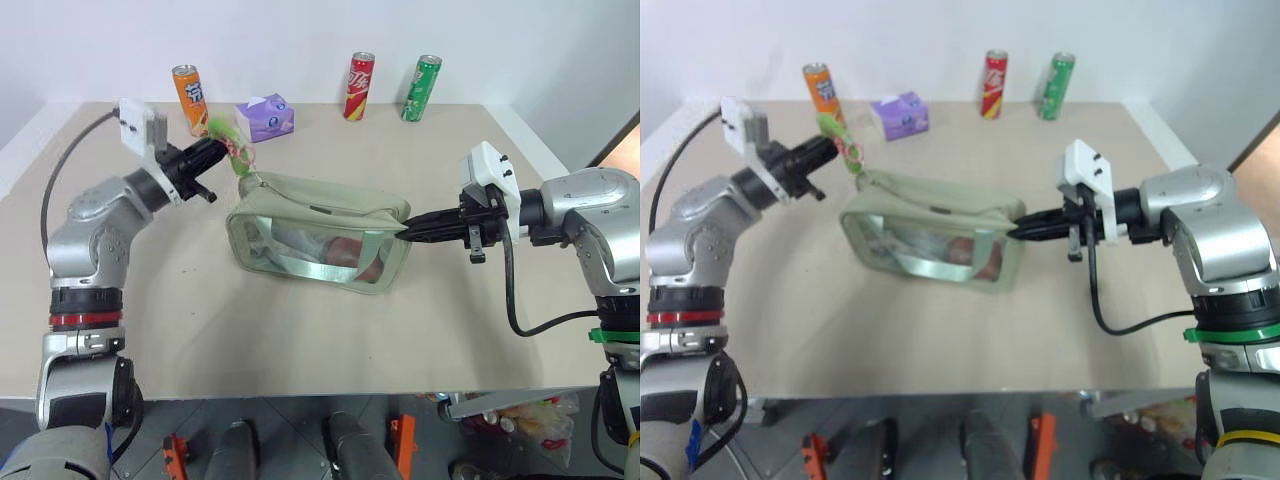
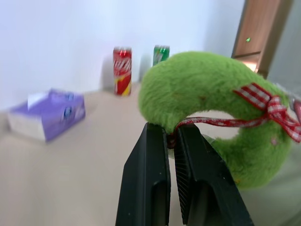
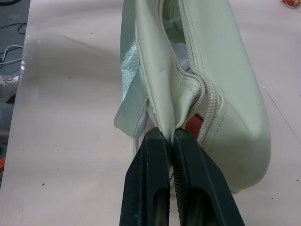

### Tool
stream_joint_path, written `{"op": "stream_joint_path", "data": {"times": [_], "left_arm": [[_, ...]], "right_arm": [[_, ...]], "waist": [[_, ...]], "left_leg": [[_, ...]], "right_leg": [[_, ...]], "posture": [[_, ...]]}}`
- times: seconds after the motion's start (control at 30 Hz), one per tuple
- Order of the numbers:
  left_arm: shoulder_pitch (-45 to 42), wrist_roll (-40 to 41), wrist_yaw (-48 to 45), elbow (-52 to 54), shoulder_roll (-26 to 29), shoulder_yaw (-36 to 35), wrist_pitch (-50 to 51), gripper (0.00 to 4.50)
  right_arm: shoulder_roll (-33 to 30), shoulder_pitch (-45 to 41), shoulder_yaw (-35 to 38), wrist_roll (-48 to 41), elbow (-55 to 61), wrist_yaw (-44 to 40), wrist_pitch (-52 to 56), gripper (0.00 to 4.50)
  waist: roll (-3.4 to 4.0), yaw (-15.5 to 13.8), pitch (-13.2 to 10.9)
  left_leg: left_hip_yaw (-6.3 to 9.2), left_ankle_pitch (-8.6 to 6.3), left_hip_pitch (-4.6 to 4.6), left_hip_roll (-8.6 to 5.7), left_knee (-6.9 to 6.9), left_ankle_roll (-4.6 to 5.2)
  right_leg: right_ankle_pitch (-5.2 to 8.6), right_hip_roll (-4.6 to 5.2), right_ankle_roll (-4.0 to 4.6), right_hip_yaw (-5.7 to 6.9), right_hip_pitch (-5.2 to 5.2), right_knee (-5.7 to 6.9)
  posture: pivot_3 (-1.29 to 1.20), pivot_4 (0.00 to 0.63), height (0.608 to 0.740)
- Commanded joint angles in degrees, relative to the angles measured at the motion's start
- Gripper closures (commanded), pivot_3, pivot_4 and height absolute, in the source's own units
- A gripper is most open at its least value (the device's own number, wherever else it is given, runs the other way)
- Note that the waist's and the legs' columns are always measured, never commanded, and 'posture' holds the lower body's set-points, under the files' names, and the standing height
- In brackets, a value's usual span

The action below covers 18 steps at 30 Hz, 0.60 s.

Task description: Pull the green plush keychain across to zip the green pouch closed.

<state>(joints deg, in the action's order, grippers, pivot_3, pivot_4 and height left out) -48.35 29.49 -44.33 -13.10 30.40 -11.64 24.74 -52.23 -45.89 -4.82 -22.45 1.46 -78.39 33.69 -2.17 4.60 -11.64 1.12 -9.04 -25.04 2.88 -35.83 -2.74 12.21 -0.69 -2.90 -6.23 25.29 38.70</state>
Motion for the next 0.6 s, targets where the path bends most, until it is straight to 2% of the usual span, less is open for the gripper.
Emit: {"op": "stream_joint_path", "data": {"times": [0.03,0.3,0.6], "left_arm": [[-4.3,-1.4,-4.0,3.5,1.5,3.4,-1.4,4.26],[-3.5,-9.9,-14.0,8.9,2.9,16.4,-7.5,4.26],[-4.9,-10.6,-16.0,9.5,-1.1,18.8,-8.5,4.26]], "right_arm": [[-0.1,-0.8,1.6,-0.9,1.6,0.6,-0.2,4.50],[-0.3,-0.1,2.2,-1.7,2.6,1.7,0.4,4.50],[-1.3,1.9,3.5,-3.1,5.6,2.9,2.6,4.50]], "waist": [[0.00,0.0,0.0],[0.01,0.0,0.0],[0.01,-0.1,0.0]], "left_leg": [[0.00,0.00,0.00,0.00,0.00,0.00],[0.00,0.00,0.01,-0.02,0.01,0.00],[-0.01,0.00,0.00,-0.02,-0.04,0.00]], "right_leg": [[0.00,0.00,0.00,0.00,0.00,0.00],[0.00,-0.01,0.01,-0.03,0.01,0.01],[0.00,0.00,0.00,-0.04,-0.01,0.01]], "posture": [[0.00,0.150,0.740],[0.00,0.150,0.740],[0.00,0.150,0.740]]}}
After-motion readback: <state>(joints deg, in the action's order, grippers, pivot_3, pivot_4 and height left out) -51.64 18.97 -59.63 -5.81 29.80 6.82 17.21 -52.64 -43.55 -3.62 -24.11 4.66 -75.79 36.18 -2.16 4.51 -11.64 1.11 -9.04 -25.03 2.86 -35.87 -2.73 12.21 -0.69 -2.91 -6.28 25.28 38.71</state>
